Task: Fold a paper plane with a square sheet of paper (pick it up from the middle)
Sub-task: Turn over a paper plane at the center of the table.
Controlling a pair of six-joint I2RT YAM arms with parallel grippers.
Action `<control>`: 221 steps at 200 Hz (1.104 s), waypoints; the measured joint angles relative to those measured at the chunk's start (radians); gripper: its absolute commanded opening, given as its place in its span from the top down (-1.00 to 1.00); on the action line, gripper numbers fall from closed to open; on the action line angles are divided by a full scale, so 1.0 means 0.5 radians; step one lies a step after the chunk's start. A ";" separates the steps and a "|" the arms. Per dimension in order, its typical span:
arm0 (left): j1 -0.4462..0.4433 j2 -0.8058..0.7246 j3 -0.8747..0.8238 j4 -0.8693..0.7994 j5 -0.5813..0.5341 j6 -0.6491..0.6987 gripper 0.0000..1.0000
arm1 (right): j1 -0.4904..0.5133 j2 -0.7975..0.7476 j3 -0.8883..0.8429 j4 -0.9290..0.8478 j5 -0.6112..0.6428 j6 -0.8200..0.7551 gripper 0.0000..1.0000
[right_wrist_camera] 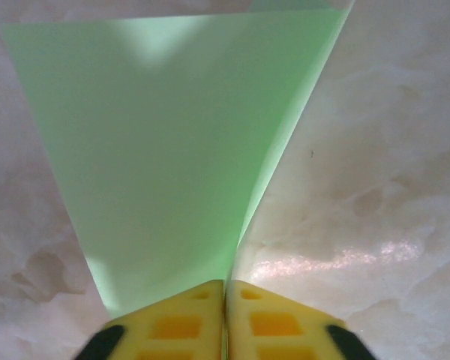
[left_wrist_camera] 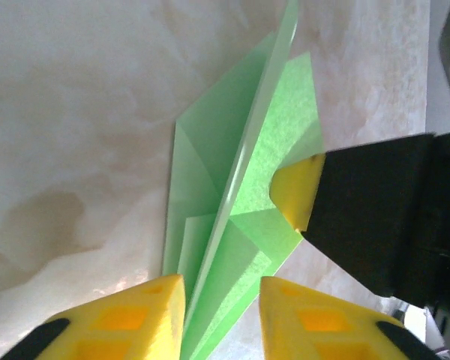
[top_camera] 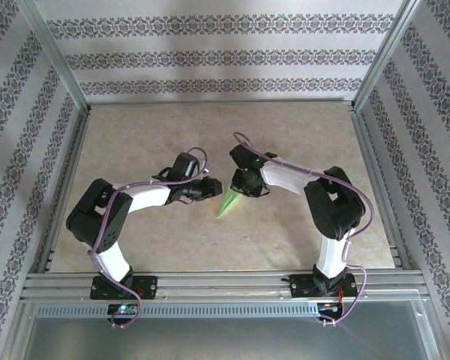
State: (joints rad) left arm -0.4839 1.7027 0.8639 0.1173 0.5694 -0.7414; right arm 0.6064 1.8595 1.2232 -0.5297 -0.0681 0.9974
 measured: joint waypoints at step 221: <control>0.484 -0.694 -0.433 -0.309 -0.355 -0.167 -0.26 | -0.091 0.260 -0.342 1.611 -1.216 -0.182 1.00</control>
State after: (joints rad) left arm -0.2420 1.3556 0.6476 -0.0372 0.3920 -0.8249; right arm 0.5610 1.9896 1.0523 0.2756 -0.6762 0.9062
